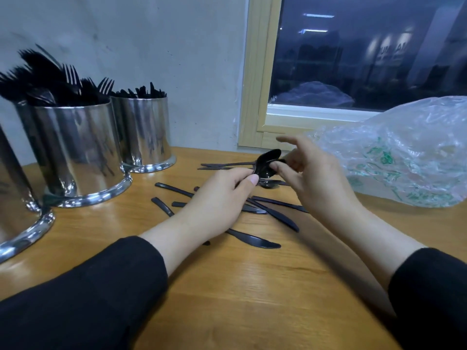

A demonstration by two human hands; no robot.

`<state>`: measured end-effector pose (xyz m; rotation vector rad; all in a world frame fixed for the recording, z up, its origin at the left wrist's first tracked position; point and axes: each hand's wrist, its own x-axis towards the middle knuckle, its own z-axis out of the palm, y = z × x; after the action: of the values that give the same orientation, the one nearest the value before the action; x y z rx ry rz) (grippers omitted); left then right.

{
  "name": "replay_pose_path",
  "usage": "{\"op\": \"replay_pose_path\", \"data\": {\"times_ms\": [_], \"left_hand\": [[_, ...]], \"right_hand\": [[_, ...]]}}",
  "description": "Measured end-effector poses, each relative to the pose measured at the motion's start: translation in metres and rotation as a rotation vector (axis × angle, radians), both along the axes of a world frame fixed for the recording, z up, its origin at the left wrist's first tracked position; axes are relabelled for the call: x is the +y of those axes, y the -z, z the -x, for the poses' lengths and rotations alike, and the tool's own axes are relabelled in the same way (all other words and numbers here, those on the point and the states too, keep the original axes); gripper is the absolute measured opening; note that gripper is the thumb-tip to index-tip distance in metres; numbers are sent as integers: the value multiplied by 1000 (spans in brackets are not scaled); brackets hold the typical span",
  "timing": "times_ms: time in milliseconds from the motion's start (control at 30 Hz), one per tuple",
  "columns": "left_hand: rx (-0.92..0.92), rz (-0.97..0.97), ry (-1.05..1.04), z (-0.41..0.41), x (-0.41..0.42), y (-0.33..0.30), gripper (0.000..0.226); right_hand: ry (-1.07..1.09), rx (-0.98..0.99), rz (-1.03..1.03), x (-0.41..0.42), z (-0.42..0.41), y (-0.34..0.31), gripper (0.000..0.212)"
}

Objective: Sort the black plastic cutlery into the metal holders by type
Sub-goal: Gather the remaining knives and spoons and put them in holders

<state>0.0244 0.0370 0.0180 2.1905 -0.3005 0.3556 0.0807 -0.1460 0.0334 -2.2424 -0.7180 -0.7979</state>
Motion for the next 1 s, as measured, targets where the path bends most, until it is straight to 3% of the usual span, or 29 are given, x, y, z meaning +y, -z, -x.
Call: {"op": "replay_pose_path", "data": {"times_ms": [100,267,367,467,567,700,767,867,1000], "left_hand": [[26,120,-79,-7,9,1,16],[-11,157,-231,-16,27,1,28],[-15,196,-272,-20,35,-2,34],[22,240,-289,-25,40,-1,39],[10,282,-302,-26,43,-2,31],[-140,55,-361,-22,47,-9,30],[-168,29,-368,-20,49,-12,32],[-110,-24,-296,-16,49,-13,32],[52,-40,-43,-9,41,-11,32]], "right_hand": [[56,117,-89,11,-25,-2,35],[367,352,231,5,-65,22,47],[384,426,267,5,-73,31,49],[348,451,239,8,-75,34,38],[277,400,154,8,-74,34,24],[134,203,-75,5,-59,23,12],[19,161,-96,9,-46,19,10],[-98,109,-84,20,-28,17,10],[-102,35,-226,27,-14,15,8]]}}
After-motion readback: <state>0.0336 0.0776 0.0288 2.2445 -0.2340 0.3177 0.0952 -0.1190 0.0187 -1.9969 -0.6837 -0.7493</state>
